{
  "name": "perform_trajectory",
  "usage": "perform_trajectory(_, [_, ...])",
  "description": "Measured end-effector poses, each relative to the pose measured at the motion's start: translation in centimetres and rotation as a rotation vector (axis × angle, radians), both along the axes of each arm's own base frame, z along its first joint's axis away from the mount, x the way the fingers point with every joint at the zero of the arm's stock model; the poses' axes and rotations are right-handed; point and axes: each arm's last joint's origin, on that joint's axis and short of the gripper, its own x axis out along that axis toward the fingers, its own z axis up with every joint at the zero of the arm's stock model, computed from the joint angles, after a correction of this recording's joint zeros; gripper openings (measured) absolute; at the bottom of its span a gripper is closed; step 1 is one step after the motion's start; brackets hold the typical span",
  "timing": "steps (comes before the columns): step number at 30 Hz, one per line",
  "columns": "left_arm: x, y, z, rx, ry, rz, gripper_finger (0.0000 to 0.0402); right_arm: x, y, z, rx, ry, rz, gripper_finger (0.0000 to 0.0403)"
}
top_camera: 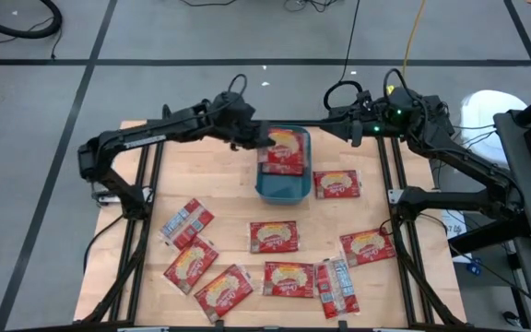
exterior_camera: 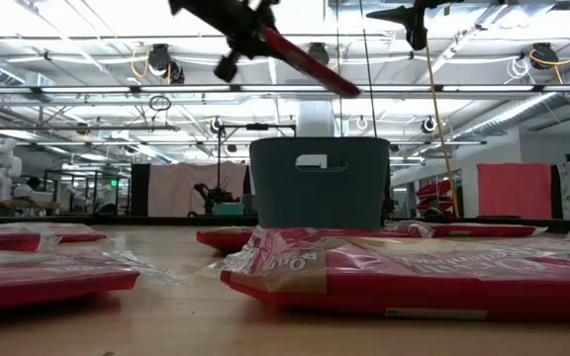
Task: Sort popcorn bags into baskets
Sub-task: Put the red popcorn bag into the blue bin
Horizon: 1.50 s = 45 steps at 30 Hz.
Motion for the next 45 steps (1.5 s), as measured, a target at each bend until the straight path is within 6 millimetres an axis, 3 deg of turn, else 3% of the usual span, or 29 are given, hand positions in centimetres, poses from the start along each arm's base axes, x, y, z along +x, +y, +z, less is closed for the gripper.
perform_trajectory(6, [0.8, 0.6, -4.1, -0.023, 0.219, -0.054, 0.0033, 0.0, 0.0, -0.1, 0.055, -0.001, -0.008, 0.0198])
perform_trajectory(14, [4.2, 1.2, -7.6, 0.001, 0.179, -0.122, 0.0033, -0.1, -0.3, -0.1, 0.049, 0.003, -0.118, 0.0198])
perform_trajectory(19, [5.0, 0.9, -9.4, 0.007, 0.216, -0.16, 0.0033, -0.1, -0.4, -0.1, 0.038, 0.006, -0.137, 0.0198])
perform_trajectory(29, [5.1, 0.0, -9.7, -0.013, 0.267, -0.1, 0.0033, 0.4, -0.7, -0.5, 0.021, 0.028, -0.133, 0.0198])
perform_trajectory(40, [5.8, -2.4, -9.8, 0.004, 0.302, -0.009, 0.0033, 0.4, -0.6, -0.2, 0.016, -0.001, -0.1, 0.0198])
perform_trajectory(45, [6.3, -3.0, -10.9, 0.001, 0.334, 0.004, 0.0033, 0.4, -0.6, -0.2, -0.014, 0.006, -0.093, 0.0198])
